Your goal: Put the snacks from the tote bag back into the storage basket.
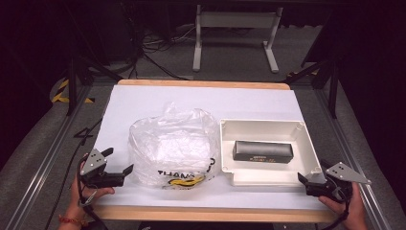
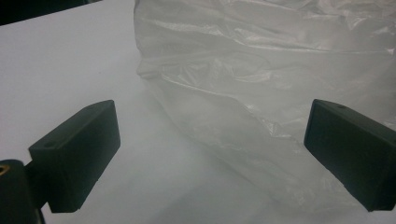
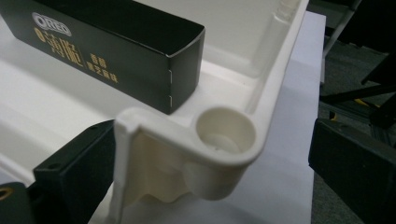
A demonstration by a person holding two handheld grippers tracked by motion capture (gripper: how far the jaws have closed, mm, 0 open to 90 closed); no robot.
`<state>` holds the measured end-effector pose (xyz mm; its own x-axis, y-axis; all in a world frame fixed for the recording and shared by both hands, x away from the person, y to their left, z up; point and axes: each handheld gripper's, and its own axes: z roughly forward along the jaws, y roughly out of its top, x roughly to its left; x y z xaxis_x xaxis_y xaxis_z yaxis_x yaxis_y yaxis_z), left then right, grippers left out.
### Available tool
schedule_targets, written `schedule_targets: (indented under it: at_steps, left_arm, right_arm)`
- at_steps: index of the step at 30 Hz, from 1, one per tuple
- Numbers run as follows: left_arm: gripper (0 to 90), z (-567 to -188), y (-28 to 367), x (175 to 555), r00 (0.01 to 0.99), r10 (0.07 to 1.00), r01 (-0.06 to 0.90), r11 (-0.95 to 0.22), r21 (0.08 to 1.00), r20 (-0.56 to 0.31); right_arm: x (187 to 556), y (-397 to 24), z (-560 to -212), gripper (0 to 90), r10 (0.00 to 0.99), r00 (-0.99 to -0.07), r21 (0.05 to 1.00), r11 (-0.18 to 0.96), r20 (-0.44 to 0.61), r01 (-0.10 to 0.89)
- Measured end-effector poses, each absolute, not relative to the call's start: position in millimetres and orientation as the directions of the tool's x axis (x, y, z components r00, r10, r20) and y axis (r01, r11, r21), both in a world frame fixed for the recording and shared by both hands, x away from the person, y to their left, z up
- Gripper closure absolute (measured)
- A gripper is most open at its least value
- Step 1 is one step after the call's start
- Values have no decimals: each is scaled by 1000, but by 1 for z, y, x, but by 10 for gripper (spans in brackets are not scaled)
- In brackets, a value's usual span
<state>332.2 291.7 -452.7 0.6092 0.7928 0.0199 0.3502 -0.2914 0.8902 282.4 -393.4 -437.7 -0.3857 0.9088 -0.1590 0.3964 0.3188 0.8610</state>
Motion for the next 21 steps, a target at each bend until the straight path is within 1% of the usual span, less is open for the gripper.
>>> schedule_targets:
  at_steps: [5,10,14,21]
  left_arm:
    - [43,-453,291,334,615,788,348,-296,890,21]
    - [43,-454,291,336,623,782,350,-293,890,13]
    - [44,-456,291,335,620,784,351,-296,889,16]
    - [43,-454,291,335,622,783,344,-299,890,22]
  right_arm:
    - [280,-394,-440,34,909,-384,875,312,-161,371]
    - [279,-394,-443,33,915,-363,876,313,-174,368]
    - [275,-395,-444,26,927,-336,894,287,-168,343]
    - [274,-393,-445,31,921,-337,889,313,-198,334]
